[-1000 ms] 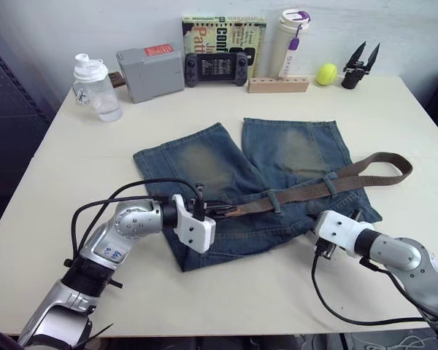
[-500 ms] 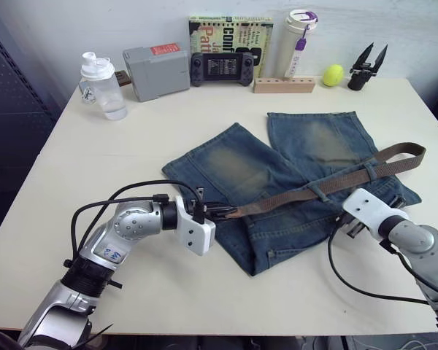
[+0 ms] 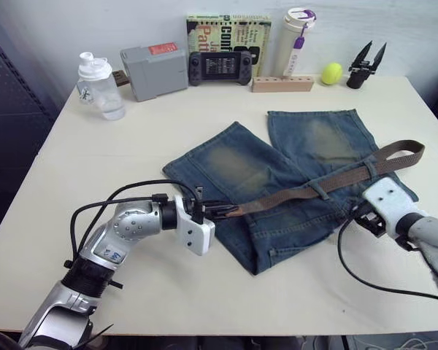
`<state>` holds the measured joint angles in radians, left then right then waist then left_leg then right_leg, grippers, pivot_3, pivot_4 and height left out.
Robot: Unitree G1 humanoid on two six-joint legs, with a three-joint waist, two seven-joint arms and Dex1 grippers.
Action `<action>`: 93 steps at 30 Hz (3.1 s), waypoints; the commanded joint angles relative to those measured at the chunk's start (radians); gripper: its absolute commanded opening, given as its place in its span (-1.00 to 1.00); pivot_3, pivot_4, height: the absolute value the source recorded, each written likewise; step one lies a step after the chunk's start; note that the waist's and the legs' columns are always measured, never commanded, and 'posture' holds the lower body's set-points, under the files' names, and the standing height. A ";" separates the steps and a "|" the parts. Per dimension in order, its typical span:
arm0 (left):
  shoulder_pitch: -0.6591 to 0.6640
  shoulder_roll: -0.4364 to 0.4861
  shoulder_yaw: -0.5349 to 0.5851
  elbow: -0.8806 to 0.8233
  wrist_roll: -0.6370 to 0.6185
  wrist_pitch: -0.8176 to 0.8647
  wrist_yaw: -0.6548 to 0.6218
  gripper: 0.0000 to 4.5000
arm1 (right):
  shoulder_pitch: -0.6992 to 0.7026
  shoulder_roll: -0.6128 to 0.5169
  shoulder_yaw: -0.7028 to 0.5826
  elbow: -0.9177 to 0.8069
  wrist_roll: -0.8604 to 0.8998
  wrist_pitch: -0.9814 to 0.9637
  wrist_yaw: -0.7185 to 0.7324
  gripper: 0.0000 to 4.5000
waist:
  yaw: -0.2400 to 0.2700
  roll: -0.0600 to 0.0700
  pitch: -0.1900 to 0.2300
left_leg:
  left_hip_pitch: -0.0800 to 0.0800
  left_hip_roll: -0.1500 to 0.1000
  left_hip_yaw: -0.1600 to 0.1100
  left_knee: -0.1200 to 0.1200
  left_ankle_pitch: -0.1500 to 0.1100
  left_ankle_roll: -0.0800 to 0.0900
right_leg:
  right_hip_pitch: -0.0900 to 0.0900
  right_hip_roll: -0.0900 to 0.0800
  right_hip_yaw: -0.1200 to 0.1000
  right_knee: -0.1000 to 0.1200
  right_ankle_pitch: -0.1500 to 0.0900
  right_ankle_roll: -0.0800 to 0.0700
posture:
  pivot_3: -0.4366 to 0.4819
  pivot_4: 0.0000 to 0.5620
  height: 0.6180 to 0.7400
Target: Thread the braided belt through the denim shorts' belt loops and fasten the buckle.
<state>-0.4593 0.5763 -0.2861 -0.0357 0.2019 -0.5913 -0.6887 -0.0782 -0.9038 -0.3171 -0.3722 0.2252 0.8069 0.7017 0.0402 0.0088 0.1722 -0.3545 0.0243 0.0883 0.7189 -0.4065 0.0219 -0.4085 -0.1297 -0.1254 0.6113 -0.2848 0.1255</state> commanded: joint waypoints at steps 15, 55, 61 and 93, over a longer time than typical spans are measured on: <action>0.006 0.024 0.063 0.049 0.112 -0.252 0.173 -1.00 | -0.151 0.547 -0.218 0.055 1.392 0.620 -0.666 0.97 | -0.017 0.000 0.000 | -0.002 -0.003 -0.008 0.000 0.000 0.000 | -0.001 -0.003 -0.005 0.001 0.002 -0.002 | -0.05 -0.47 0.85; 0.159 0.058 0.120 -0.148 -0.339 0.275 -0.005 0.71 | -0.121 0.654 0.005 0.002 1.747 -0.177 -1.252 -1.00 | -0.034 0.001 0.000 | -0.001 0.005 0.001 -0.003 0.001 0.000 | -0.004 -0.002 -0.005 0.001 0.001 -0.002 | -0.05 -0.47 0.85; 0.302 0.119 0.211 -0.284 -0.636 0.643 -0.097 0.71 | -0.124 0.555 -0.016 0.058 1.746 -0.162 -1.192 -1.00 | -0.041 0.002 0.001 | -0.001 0.006 0.000 -0.004 0.001 0.000 | -0.005 -0.002 -0.003 0.000 0.001 -0.002 | -0.05 -0.47 0.85; 0.356 0.089 0.265 -0.365 -0.638 0.822 -0.128 0.71 | -0.221 0.470 0.216 -0.018 1.342 -0.041 -1.057 -1.00 | -0.041 0.003 0.001 | -0.001 0.005 0.003 -0.004 0.000 0.000 | -0.005 -0.001 -0.002 0.000 0.001 -0.003 | -0.05 -0.47 0.85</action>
<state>-0.1016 0.6704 -0.0388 -0.3589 -0.4423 0.2420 -0.8211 -0.2986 -0.4339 -0.1142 -0.3432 1.5876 0.7530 -0.3752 -0.0011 0.0115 0.1732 -0.3555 0.0293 0.0917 0.7146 -0.4060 0.0214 -0.4139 -0.1309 -0.1277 0.6113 -0.2837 0.1228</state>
